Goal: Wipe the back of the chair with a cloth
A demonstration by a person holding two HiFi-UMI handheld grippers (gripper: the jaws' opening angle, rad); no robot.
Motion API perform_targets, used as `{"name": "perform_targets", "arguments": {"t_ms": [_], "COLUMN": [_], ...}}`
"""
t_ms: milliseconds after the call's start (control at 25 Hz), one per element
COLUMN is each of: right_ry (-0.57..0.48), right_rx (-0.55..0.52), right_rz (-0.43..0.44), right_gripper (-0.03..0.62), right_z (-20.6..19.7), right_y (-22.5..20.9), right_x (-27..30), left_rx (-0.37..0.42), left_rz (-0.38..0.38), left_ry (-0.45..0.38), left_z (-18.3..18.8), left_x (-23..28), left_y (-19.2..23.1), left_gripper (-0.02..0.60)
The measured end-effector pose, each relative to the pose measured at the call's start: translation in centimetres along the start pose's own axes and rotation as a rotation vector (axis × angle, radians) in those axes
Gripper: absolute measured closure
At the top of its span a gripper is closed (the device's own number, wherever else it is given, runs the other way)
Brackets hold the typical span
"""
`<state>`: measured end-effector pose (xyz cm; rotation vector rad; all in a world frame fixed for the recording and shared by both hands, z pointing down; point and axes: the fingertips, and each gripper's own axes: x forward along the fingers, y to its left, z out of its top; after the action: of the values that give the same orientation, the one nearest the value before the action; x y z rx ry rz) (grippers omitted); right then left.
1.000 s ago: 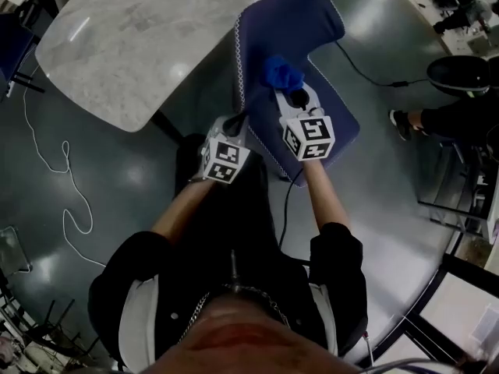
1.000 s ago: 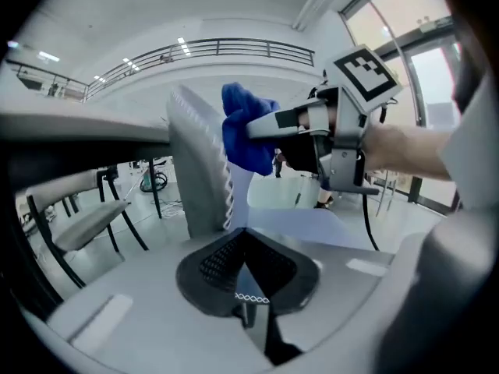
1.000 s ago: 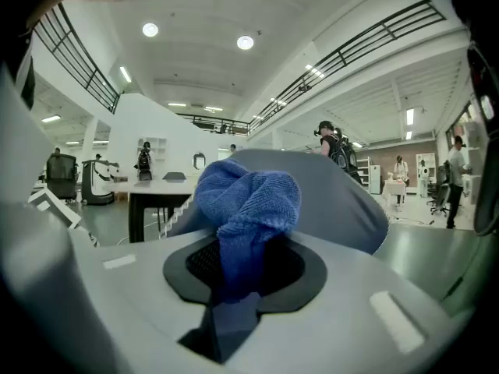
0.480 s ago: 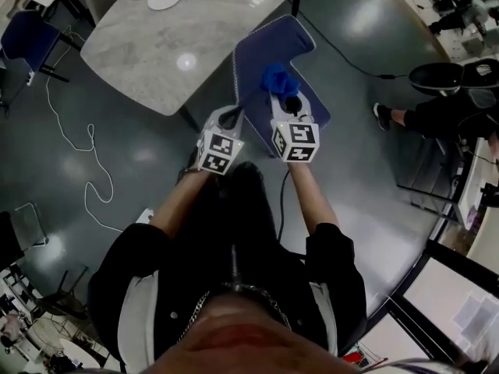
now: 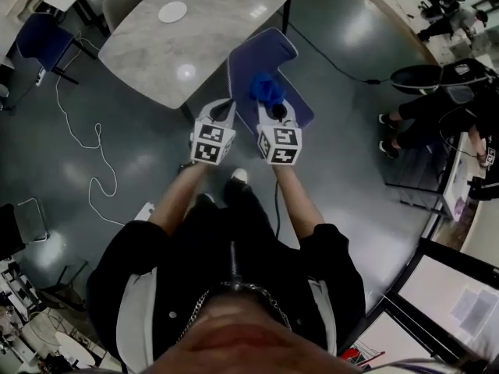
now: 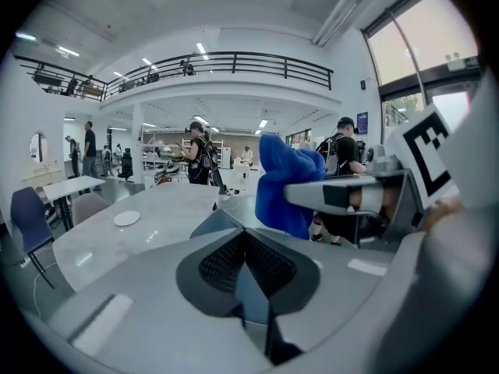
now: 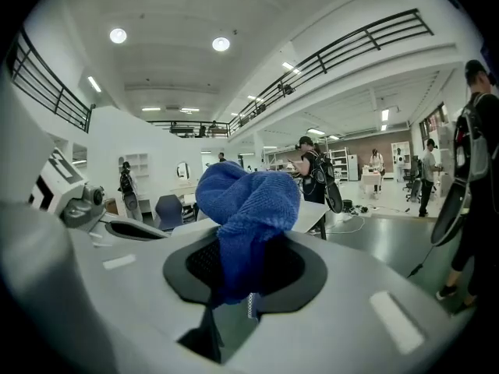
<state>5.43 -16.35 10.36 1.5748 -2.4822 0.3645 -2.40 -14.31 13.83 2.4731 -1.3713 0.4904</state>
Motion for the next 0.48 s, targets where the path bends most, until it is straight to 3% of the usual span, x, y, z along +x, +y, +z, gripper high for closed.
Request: {"name": "perform_targets", "arguments": {"t_ms": [200, 480], "right_ry": [-0.013, 0.002], "right_rx": [-0.002, -0.022], "right_rz": [-0.027, -0.059], "right_gripper": [0.500, 0.500], "right_z": [-0.9, -3.3], "right_y": [2.9, 7.6], "right_x": [-3.2, -9.4], "left_rx": [-0.009, 0.012], "left_rz": [0.017, -0.004], "left_ry": [-0.004, -0.004], "left_z": [-0.9, -2.9], "left_x": [-3.1, -9.2], "left_y": [0.6, -1.7], "left_gripper": [0.577, 0.577]}}
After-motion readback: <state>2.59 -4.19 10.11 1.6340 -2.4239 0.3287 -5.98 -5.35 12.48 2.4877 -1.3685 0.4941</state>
